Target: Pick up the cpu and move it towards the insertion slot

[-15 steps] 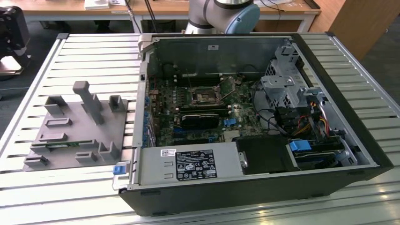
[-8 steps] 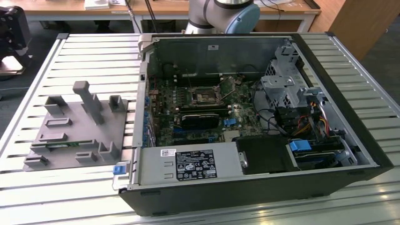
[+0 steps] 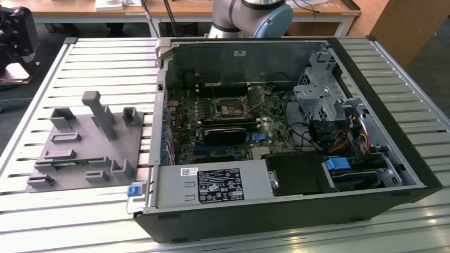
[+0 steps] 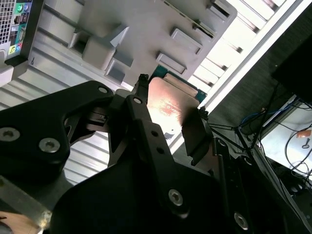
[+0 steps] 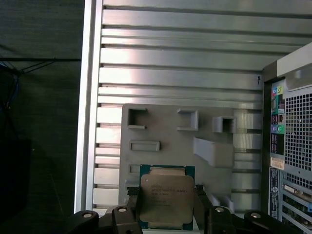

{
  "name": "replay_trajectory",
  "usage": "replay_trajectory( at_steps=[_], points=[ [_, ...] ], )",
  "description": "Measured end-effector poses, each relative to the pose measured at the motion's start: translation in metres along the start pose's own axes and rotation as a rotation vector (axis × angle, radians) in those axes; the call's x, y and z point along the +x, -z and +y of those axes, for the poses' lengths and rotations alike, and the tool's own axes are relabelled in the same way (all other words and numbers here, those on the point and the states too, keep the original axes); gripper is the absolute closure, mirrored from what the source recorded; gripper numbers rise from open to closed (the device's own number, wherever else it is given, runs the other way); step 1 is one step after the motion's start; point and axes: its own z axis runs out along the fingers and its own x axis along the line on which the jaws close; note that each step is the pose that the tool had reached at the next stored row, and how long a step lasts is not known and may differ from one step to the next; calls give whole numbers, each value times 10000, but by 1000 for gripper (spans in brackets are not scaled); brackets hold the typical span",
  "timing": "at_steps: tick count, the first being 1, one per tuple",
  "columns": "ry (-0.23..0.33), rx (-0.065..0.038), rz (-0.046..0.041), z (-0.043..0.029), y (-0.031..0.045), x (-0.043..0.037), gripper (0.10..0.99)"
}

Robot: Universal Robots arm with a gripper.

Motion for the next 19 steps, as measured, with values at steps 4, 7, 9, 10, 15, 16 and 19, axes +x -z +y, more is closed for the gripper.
replay_trajectory(
  at_steps=[4,7,9,10,15,16,19],
  points=[
    [1,0,0,-1,0,-27,561],
    [1,0,0,-1,0,-46,561],
    [1,0,0,-1,0,-59,561],
    [1,0,0,-1,0,-64,561],
    [1,0,0,-2,-1,-93,561],
    [1,0,0,-2,-1,-99,561],
    [1,0,0,-2,-1,-116,561]
  ],
)
